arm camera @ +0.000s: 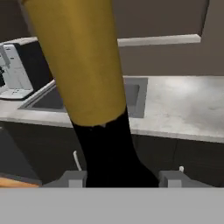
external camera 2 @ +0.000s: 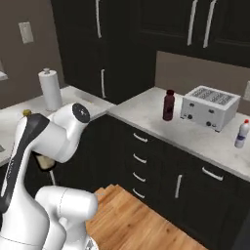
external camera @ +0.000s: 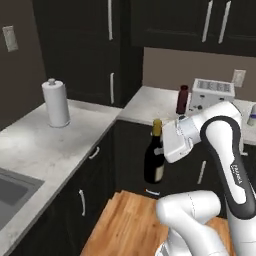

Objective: Place the drinks on the dining counter in a tight cluster.

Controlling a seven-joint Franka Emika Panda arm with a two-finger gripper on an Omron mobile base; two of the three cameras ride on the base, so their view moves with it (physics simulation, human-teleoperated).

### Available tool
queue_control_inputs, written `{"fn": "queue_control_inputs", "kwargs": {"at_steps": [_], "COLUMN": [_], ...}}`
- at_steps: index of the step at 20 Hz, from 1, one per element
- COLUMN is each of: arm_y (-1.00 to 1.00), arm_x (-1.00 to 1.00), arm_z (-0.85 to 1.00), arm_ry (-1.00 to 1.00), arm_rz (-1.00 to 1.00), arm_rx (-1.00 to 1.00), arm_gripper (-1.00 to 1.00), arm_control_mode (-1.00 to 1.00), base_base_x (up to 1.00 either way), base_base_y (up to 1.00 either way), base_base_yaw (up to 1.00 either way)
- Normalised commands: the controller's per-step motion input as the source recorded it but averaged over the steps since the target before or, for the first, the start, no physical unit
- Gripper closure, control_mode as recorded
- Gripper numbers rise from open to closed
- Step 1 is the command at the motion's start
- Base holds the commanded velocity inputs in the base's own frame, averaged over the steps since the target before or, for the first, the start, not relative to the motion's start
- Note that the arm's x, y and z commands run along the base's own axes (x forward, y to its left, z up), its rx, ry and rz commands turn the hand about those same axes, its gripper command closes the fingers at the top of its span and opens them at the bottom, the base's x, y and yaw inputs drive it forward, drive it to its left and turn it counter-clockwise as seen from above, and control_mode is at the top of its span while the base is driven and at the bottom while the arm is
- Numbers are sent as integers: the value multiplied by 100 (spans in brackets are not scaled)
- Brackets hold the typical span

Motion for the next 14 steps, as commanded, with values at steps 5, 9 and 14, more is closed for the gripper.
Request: {"fn": "queue_control_inputs", "kwargs": {"at_steps": [5,9,14], "arm_y": [0,0,0], "arm_x": [0,0,0], "arm_z": [0,0,0], "arm_ry": [0,0,0], "arm_rz": [0,0,0], "arm_rx": [0,0,0], "arm_gripper": [100,100,100], "arm_control_mode": [100,100,100], "base_base_x": [-19,0,0], "base_base_y": [23,16,19], "base_base_yaw": [94,100,100]}}
